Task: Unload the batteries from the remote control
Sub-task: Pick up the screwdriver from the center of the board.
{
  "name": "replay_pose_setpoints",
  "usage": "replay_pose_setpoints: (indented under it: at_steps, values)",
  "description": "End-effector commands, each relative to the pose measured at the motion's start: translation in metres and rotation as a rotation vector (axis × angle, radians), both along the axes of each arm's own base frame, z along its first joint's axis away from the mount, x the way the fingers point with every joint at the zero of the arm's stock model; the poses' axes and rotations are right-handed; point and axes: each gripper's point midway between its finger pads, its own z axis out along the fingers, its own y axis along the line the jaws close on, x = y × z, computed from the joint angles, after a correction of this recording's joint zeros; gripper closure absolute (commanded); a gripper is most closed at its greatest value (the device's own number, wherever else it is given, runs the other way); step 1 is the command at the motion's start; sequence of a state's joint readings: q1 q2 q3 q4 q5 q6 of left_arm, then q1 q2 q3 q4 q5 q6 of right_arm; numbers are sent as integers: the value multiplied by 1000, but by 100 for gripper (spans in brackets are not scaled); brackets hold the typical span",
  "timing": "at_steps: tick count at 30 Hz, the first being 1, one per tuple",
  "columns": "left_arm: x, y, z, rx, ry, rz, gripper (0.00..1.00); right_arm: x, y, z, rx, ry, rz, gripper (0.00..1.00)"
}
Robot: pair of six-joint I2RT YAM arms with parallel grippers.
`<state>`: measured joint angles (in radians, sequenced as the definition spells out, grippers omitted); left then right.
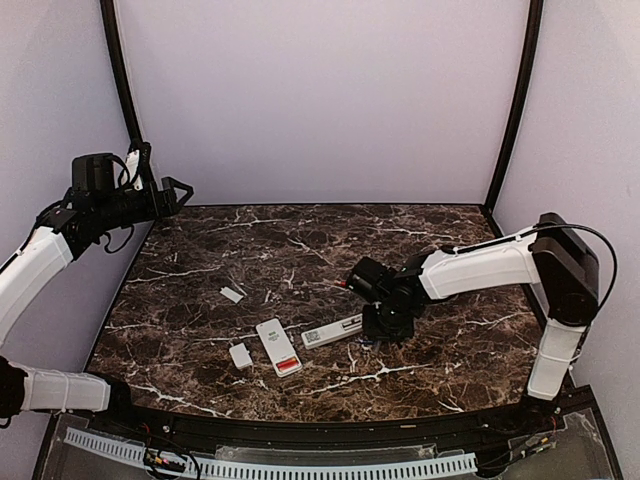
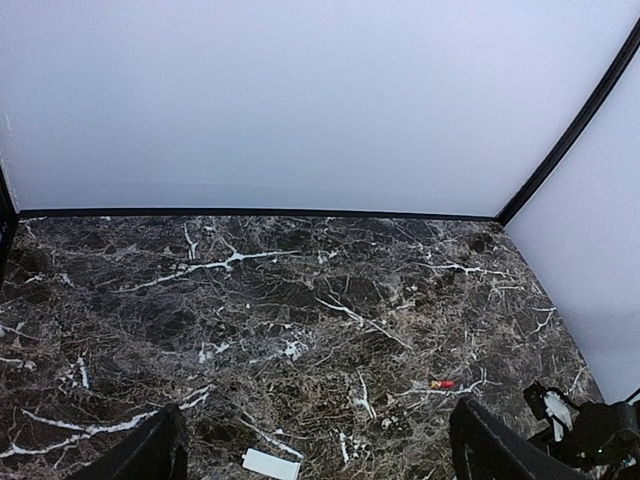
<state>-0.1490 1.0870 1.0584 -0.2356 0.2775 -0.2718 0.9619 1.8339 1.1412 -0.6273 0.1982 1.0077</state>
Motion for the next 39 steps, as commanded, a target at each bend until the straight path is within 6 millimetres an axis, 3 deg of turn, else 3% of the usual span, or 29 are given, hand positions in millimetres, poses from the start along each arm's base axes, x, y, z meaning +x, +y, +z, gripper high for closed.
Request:
replay_pose_setpoints:
  at_steps: [1,5,12,19,25,32,36,39]
  values:
    - [-3,2,-5,16,13,2,10,-1,-3,-2,-40,-8,7,73]
    - [-3,2,-5,18,13,3,10,-1,-6,-5,-53,-9,5,75]
    - [-2,2,-7,19,14,0,10,-3,-10,-11,-65,-5,2,89]
    - [-4,-8,-2,1,-19,-62,12,-2,-15,-3,-42,-33,-22,100]
    - [-12,-27,7,-34,-75,-182,13,2,-16,12,45,-92,-35,100]
    - [-26,-59,8,-131,-81,-389,14,8,-2,53,248,-223,15,100]
    - [-38,-87,4,-198,-42,-551,15,11,27,111,427,-376,225,100]
    - [-59,-118,5,-201,-39,-698,17,-1,60,166,646,-446,460,100]
